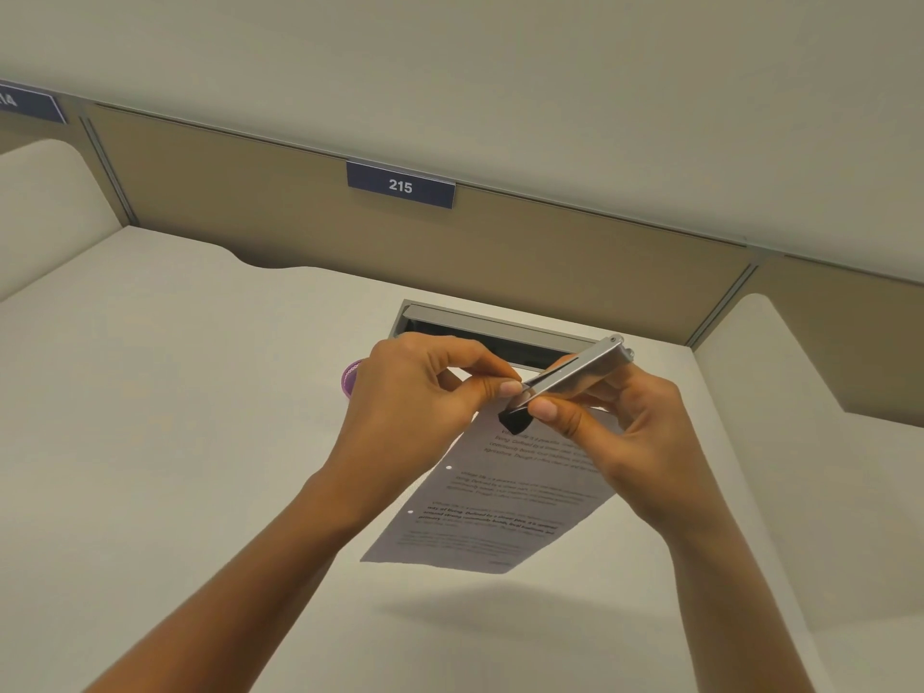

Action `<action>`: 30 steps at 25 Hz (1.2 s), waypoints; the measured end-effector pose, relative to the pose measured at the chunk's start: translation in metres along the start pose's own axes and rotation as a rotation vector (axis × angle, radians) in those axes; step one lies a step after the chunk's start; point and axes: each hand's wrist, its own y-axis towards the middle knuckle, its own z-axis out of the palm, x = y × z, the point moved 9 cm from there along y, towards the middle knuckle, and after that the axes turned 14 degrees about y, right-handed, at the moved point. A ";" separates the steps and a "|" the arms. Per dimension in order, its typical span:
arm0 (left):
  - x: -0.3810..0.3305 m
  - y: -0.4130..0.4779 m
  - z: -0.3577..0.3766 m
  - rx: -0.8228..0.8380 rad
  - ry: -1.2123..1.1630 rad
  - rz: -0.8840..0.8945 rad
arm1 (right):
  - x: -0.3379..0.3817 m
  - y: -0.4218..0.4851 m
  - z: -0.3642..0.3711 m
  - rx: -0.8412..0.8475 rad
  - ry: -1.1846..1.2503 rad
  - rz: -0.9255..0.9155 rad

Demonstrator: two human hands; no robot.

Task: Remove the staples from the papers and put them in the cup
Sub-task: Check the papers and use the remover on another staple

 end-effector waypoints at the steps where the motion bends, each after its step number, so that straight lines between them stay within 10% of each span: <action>1: 0.001 0.001 0.001 0.005 -0.007 -0.001 | 0.001 0.000 0.000 0.002 -0.005 -0.010; 17: 0.041 0.009 0.029 0.072 -0.076 -0.169 | -0.029 0.008 -0.002 0.009 0.074 0.065; 30: 0.065 0.016 0.035 0.184 -0.304 -0.404 | -0.162 0.052 -0.115 -0.498 0.519 0.334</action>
